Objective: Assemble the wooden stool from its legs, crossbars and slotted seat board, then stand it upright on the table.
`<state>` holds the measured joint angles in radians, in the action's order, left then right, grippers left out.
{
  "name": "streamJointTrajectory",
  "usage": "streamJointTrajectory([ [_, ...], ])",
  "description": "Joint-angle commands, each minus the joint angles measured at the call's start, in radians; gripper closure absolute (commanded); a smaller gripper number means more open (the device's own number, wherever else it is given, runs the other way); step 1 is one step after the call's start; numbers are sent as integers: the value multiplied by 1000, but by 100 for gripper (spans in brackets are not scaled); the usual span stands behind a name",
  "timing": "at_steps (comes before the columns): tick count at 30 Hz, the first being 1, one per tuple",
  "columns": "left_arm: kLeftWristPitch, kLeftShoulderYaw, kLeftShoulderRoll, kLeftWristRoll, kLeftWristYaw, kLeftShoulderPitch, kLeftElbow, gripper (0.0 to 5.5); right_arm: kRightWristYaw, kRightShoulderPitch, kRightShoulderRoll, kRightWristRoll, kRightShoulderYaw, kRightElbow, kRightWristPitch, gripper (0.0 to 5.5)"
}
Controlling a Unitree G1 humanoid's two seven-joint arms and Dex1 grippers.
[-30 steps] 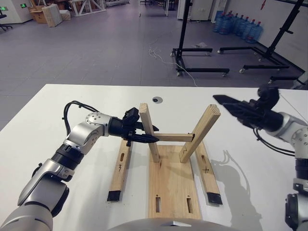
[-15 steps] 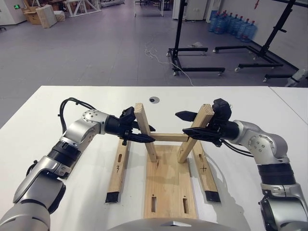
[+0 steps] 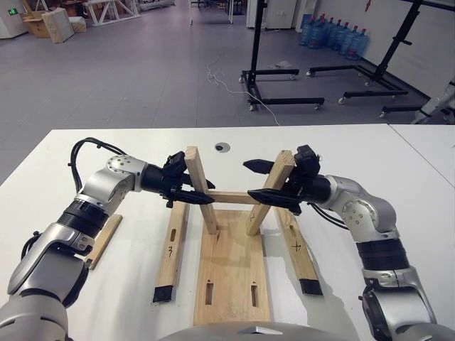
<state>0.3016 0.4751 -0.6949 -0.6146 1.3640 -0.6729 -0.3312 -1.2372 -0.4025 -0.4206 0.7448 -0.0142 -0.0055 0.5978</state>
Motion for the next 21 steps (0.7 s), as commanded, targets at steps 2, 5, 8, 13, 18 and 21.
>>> streamJointTrajectory([
  [2,20,195,83,342,-154,85,-114,346,113,-77,131,-123,-158,-21,-44,13],
  [5,5,171,72,341,-181,92,-157,346,127,-29,106,-109,-139,-61,-37,13],
  [8,-6,160,57,344,-201,101,-170,346,184,-6,119,-87,-98,-72,-25,13],
  [13,-7,137,35,318,-194,99,-140,346,278,53,132,-12,-15,-131,13,13],
  [18,-22,85,0,274,-130,126,-73,277,298,67,105,24,47,-136,31,10],
  [21,-9,42,-1,287,-95,139,-40,241,305,52,84,52,90,-118,44,10],
])
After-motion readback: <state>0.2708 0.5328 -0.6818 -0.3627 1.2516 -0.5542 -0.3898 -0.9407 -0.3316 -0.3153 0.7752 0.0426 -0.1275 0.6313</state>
